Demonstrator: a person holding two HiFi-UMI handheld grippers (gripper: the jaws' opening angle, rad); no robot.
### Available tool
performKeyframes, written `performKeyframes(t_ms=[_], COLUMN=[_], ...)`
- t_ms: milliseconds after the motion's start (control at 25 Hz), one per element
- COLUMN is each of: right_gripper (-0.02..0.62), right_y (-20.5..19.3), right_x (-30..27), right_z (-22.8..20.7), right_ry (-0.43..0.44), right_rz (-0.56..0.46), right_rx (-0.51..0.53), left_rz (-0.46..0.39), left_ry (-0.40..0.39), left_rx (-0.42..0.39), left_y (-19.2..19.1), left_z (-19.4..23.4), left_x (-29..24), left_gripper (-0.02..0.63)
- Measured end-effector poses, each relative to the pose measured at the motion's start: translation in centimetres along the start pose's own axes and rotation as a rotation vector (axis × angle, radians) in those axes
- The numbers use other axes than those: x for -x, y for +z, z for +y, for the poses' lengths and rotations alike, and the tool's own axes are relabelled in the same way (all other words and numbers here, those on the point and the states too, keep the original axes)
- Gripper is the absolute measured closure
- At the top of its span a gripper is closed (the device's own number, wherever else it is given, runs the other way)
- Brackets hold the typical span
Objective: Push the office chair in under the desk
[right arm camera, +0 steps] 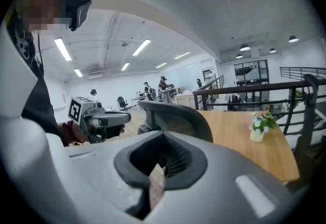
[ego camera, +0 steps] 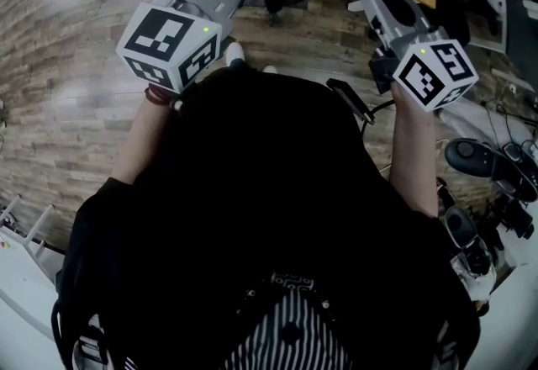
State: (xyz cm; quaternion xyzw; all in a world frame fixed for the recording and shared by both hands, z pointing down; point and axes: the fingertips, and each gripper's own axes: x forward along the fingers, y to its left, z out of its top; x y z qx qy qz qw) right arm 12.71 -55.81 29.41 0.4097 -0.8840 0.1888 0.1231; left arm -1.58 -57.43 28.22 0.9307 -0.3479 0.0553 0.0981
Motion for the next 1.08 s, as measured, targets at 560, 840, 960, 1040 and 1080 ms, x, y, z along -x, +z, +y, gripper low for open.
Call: performKeyframes(t_ms=[560, 840, 960, 1040, 1080], right_gripper=[0.597, 0.597, 0.597, 0.597, 0.597], right_y=[0.0, 0.2, 0.2, 0.3, 0.3], right_x=[1.0, 0.9, 0.9, 0.9, 0.9], right_z=[1.0, 0.6, 0.5, 0.5, 0.6], right_ry=[0.006, 0.009, 0.012, 0.014, 0.014], right_rz=[-0.009, -0.018, -0.023, -0.026, -0.027], right_rx=[0.014, 0.015, 0.020, 0.020, 0.019], left_rz=[0.006, 0.011, 0.010, 0.010, 0.010], left_ry=[-0.064, -0.065, -0.066, -0.066, -0.066], left_rx=[0.002, -0.007, -0.011, -0.012, -0.012], left_y=[0.1, 0.1, 0.2, 0.3, 0.3], left_z=[-3.7, -3.5, -3.5, -3.5, -3.5], left_x=[-0.8, -1.4, -1.5, -1.5, -1.5], left_gripper=[0.601, 0.600, 0.600, 0.600, 0.600])
